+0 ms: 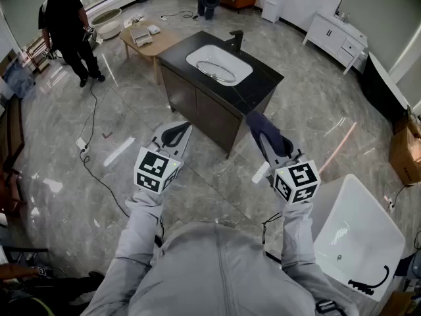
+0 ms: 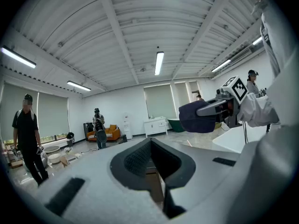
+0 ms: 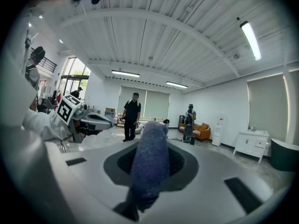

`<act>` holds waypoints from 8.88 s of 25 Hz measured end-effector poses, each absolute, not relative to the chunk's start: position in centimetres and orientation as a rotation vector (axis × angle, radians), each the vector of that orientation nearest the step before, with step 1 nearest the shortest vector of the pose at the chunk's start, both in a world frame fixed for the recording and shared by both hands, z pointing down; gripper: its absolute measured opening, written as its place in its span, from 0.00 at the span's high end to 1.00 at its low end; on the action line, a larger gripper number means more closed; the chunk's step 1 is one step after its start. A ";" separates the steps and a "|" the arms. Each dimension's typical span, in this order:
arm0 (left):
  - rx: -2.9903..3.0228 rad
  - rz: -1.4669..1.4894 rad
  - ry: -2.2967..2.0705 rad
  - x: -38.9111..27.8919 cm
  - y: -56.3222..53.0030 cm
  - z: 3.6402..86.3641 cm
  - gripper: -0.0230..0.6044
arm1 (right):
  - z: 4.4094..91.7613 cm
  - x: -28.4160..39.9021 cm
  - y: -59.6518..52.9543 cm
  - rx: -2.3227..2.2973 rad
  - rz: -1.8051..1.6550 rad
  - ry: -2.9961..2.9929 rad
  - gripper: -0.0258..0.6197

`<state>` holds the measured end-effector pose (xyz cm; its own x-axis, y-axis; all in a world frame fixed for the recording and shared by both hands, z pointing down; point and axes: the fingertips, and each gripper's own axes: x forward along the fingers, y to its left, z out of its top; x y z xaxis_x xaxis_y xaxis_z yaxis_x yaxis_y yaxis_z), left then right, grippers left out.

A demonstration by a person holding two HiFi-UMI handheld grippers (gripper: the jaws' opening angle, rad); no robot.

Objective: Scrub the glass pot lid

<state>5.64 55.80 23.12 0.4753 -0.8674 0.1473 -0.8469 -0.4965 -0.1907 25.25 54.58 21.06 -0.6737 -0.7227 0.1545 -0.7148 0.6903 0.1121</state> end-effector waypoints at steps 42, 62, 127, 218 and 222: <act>-2.604 -0.352 1.580 5.9 42.9 26.4 0.92 | 23.8 27.1 41.5 1.173 0.055 -2.759 0.83; -2.682 -0.353 1.491 -1.7 25.3 26.1 0.92 | 23.2 18.7 25.5 1.231 0.085 -2.679 0.83; -2.884 -0.731 1.434 -2.5 -10.6 39.5 0.92 | 40.1 15.4 -10.3 1.036 0.438 -2.433 0.83; -3.206 -0.860 0.958 -3.1 -13.9 49.7 0.92 | 62.4 7.9 -1.7 0.326 0.609 -1.848 0.83; -3.214 -0.851 0.947 -2.9 -13.9 49.4 0.92 | 61.6 7.1 -0.6 0.325 0.694 -1.879 0.83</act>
<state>-2.90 -13.86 49.38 0.7356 -0.4204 0.5312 -0.5730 -0.8044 0.1569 7.08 -0.62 61.62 -0.4057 0.0929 0.9093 -0.5203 0.7944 -0.3133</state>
